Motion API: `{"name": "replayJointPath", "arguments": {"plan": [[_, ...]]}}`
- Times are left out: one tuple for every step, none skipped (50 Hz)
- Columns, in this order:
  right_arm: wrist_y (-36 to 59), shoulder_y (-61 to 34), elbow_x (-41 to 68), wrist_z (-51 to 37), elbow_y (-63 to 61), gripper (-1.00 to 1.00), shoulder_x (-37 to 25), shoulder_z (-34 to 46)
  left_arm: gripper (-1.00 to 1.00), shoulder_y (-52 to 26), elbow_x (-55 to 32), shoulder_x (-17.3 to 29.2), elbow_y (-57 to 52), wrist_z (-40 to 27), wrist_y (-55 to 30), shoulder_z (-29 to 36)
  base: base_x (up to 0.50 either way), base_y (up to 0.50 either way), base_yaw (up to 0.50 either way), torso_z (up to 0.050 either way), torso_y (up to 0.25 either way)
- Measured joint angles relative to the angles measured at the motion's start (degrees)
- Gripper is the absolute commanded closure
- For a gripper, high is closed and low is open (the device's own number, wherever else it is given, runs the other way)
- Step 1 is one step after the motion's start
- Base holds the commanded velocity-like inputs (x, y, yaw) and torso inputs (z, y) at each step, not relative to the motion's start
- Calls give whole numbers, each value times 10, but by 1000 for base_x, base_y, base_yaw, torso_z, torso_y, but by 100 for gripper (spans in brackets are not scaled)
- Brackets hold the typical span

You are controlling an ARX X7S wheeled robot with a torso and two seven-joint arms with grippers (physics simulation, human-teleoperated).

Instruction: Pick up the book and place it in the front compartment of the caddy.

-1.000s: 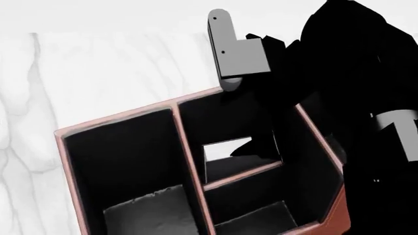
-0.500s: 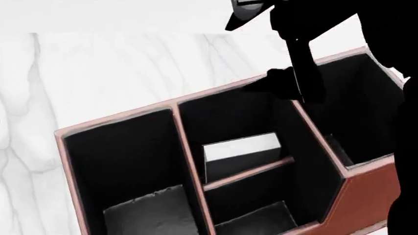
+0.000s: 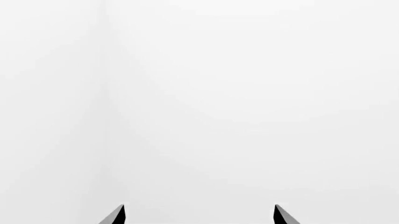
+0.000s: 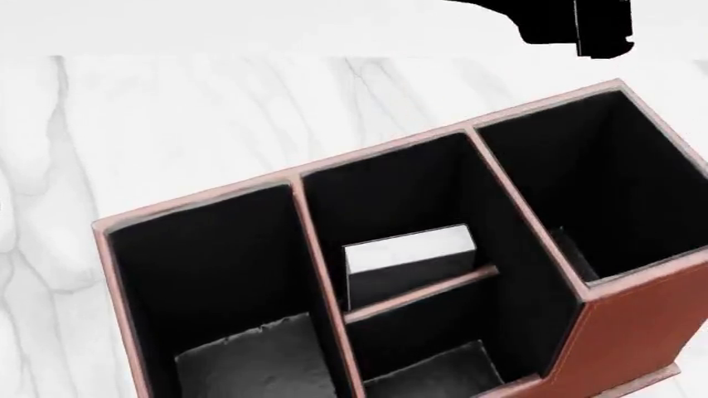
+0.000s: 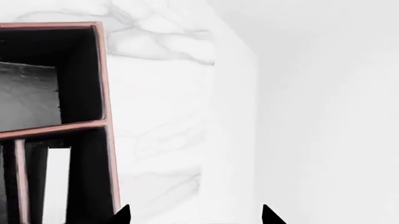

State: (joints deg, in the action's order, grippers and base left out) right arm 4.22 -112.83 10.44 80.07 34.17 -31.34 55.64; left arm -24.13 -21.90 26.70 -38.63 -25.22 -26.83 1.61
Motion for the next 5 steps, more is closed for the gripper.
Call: {"name": "replayJointPath", "arguments": {"plan": [[9,-2,2,-4,-16,-100,-7,-3,-100,0,0,0,0,0,0,0,0,0,0,0,0],[18,-4,3,-8,-32,-100,-15,-6,-100,0,0,0,0,0,0,1,0,0,0,0,0],[27,-5,5,-12,-48,-100,-21,-9,-100,0,0,0,0,0,1,1,0,0,0,0,0],[36,-7,7,-16,-64,-100,-29,-13,-100,0,0,0,0,0,1,1,0,0,0,0,0],[45,-9,9,-20,-79,-100,-35,-16,-100,0,0,0,0,0,1,2,0,0,0,0,0]]}}
